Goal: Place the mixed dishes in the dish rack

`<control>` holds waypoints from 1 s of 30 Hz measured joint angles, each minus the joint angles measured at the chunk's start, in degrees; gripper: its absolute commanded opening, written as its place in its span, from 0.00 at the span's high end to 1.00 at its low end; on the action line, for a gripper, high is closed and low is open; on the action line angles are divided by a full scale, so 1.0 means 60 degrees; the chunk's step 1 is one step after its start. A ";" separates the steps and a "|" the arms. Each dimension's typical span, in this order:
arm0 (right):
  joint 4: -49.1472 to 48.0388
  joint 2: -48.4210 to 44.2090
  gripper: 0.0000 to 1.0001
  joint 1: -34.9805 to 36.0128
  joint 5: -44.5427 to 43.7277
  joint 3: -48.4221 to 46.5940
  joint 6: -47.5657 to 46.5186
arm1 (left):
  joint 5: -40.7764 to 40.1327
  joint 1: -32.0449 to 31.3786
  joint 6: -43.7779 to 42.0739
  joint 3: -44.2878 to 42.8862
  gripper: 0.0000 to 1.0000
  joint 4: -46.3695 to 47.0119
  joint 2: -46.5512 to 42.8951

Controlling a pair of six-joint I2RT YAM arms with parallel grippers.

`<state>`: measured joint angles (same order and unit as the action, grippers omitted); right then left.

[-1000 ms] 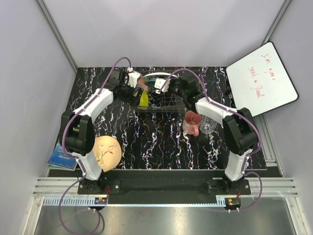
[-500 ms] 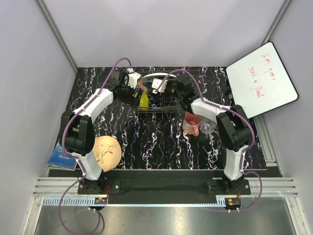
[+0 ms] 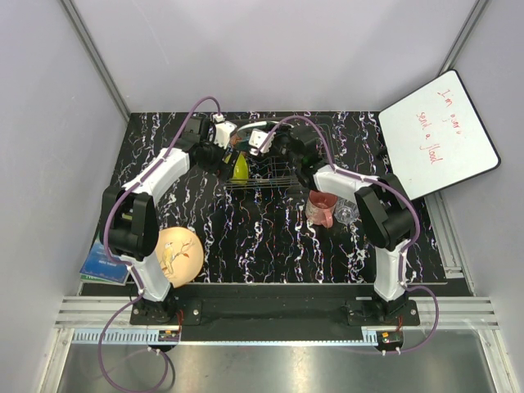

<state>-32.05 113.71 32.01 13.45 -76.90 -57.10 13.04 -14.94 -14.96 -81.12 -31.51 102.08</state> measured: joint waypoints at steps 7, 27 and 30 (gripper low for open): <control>-0.0495 -0.0310 0.00 0.0102 -0.0539 0.0423 -0.0433 | -0.0007 0.0000 -0.0025 0.0000 0.01 -0.0011 0.0000; 0.0637 -0.3850 0.00 0.1045 -0.3628 0.2127 0.0794 | -0.0259 0.0073 -0.0929 -0.0401 0.01 -0.2736 -0.1672; 0.1566 -0.4062 0.00 0.1078 -0.4175 0.1836 0.1603 | -0.0069 0.0186 -0.1636 -0.0182 0.01 -0.3625 -0.2991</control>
<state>-22.65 89.34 38.48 -11.60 -65.89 -47.48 12.62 -13.82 -24.77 -82.21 -53.25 84.14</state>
